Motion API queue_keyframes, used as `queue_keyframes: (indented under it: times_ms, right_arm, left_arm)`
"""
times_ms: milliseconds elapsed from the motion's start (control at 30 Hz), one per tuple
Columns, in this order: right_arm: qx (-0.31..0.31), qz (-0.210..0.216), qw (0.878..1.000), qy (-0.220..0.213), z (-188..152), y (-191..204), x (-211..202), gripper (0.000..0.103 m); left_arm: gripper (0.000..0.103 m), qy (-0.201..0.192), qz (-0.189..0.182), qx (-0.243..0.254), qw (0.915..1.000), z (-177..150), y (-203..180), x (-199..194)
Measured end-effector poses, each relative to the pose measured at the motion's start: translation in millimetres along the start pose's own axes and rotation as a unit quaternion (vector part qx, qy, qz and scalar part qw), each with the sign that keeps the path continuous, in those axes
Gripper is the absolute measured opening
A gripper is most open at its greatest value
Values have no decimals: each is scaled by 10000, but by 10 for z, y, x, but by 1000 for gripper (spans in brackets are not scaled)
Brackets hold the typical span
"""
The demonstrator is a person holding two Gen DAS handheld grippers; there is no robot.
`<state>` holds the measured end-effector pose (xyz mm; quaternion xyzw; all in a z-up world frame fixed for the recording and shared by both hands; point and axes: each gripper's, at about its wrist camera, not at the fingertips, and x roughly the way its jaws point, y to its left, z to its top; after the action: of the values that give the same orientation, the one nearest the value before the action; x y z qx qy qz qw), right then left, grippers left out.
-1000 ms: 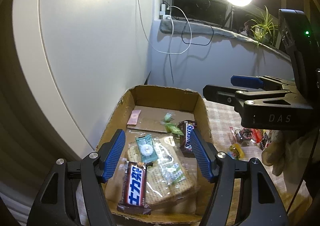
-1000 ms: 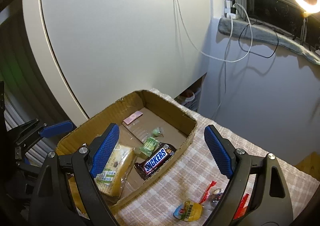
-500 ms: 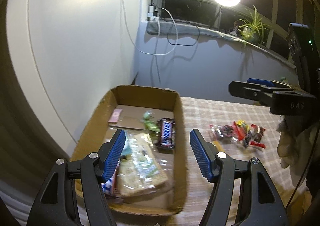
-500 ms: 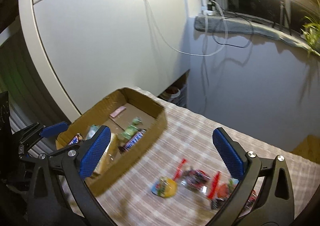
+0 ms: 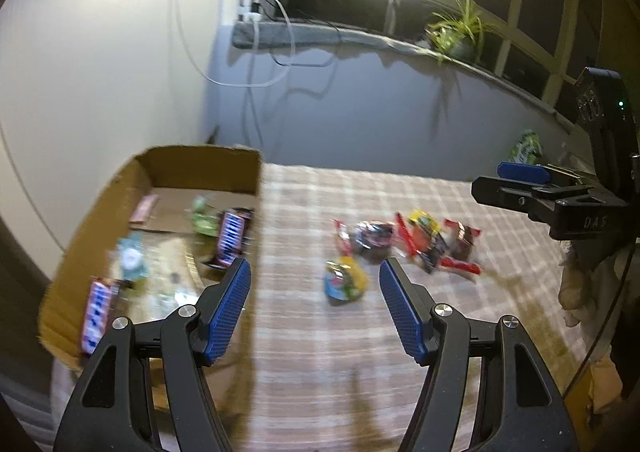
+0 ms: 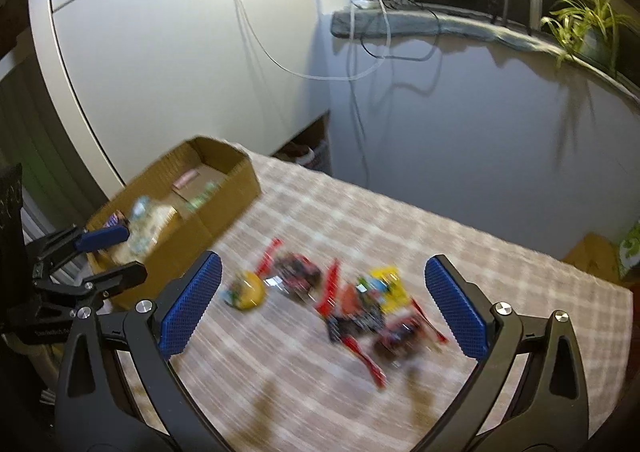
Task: Organize snacks
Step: 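Withdraw both tools from the box back over the candies, then grasp the yellow round snack with the left tool while the right tool grasps the chocolate bag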
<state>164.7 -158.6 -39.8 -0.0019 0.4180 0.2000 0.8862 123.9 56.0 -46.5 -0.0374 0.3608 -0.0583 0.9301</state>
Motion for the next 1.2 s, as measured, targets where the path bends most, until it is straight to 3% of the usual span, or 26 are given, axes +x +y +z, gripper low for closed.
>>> queue_keyframes:
  times_ms: [167,233,367,500,867,967,1033,1200]
  right_arm:
    - [128,-97,9997,193,-227,-239,-26,102]
    - [147,-50,9994,312,-316,-294,-6,95]
    - [199,-145,9986,463,-465,-396,54,94]
    - [338,-50,9972,672,-515,-458,181,78]
    - [697,-329,9921,987,-496,-633,608,69]
    - [616,-390,9914,1090,-510,-622,684,66]
    - [576,-414,9906,1170,-526,-622,727,54]
    - [589,-445,9900,1198,-560,-670,736,38]
  left_arm:
    - [66,181,-153,74,9997,-76,-197,150]
    - [64,256,-188,71,9995,-89,-242,216]
    - [61,403,-178,0,9990,-115,-285,375]
    - [57,528,-126,-27,9985,-148,-321,516]
    - [57,713,193,4,9973,-129,-342,829]
    - [50,805,269,12,9964,-138,-328,916]
    - [46,878,316,21,9956,-167,-318,968]
    - [38,912,360,31,9952,-184,-311,1017]
